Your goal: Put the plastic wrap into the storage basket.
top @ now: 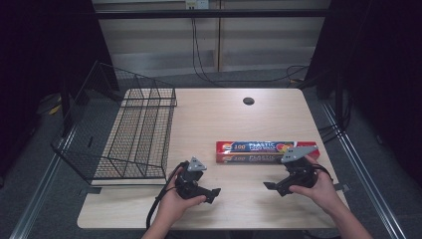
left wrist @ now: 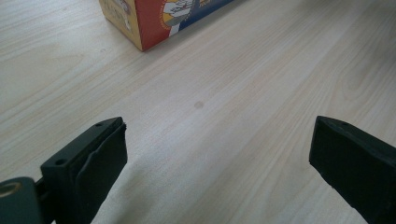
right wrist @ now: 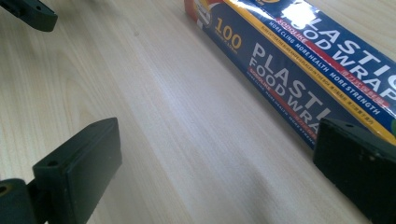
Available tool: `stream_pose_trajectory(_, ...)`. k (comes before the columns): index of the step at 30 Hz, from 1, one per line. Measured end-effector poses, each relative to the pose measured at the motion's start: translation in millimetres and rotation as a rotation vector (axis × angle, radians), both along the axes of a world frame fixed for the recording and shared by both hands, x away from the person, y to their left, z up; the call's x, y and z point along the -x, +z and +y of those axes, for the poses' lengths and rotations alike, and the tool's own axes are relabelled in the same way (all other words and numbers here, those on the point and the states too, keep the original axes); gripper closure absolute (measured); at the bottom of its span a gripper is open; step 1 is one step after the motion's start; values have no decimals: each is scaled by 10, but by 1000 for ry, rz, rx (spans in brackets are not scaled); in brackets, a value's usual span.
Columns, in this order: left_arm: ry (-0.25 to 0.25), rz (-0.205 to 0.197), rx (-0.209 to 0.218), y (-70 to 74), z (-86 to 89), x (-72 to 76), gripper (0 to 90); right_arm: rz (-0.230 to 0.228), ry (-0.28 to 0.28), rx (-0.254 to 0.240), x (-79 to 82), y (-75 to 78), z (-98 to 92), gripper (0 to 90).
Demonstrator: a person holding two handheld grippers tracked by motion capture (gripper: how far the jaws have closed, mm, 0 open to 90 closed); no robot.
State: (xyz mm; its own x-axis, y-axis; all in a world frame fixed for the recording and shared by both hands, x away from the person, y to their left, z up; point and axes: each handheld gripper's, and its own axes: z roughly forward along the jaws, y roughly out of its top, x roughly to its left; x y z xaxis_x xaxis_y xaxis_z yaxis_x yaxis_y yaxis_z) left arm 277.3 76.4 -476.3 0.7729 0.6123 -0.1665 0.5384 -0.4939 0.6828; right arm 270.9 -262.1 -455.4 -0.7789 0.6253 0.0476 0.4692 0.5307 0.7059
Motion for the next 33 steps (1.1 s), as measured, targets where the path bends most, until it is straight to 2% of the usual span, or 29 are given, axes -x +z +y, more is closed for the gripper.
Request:
stream_pose_trajectory(2, -9, 2, -12, 6, 5, -4, 42, 3, 1, -1, -3, -2, 1, 11)
stream_pose_trajectory(5, -16, 0, 0, 3, -4, -3, 41, 4, 4, 7, -13, -5, 14, 11)
stream_pose_trajectory(7, -4, -3, 7, 6, -7, 4, 42, 6, 6, -5, -20, 4, 14, 11)
stream_pose_trajectory(9, -12, -2, -1, 10, 2, 0, 41, 3, 1, -2, -24, 17, 13, 12)
stream_pose_trajectory(12, -15, 3, 9, 4, -4, -4, 42, 0, -4, 1, -47, 42, 3, 12)
stream_pose_trajectory(18, -11, 13, 10, 16, -21, -1, 41, -2, -13, -16, -110, 93, -8, 17)
stream_pose_trajectory(19, -22, 16, 3, 19, -12, -11, 41, -4, -17, -12, -122, 98, -9, 17)
stream_pose_trajectory(21, -11, 17, 22, 10, -26, -15, 41, -6, -15, -2, -154, 108, -16, 18)
stream_pose_trajectory(23, -18, 16, 14, 16, -21, -21, 41, 3, -15, 4, -190, 116, -24, 19)
stream_pose_trajectory(24, -16, 13, 26, 9, -24, -22, 41, 5, -17, 12, -205, 124, -26, 19)
stream_pose_trajectory(33, -24, 22, 13, 15, -25, 0, 41, 15, -10, 33, -394, 172, -20, 18)
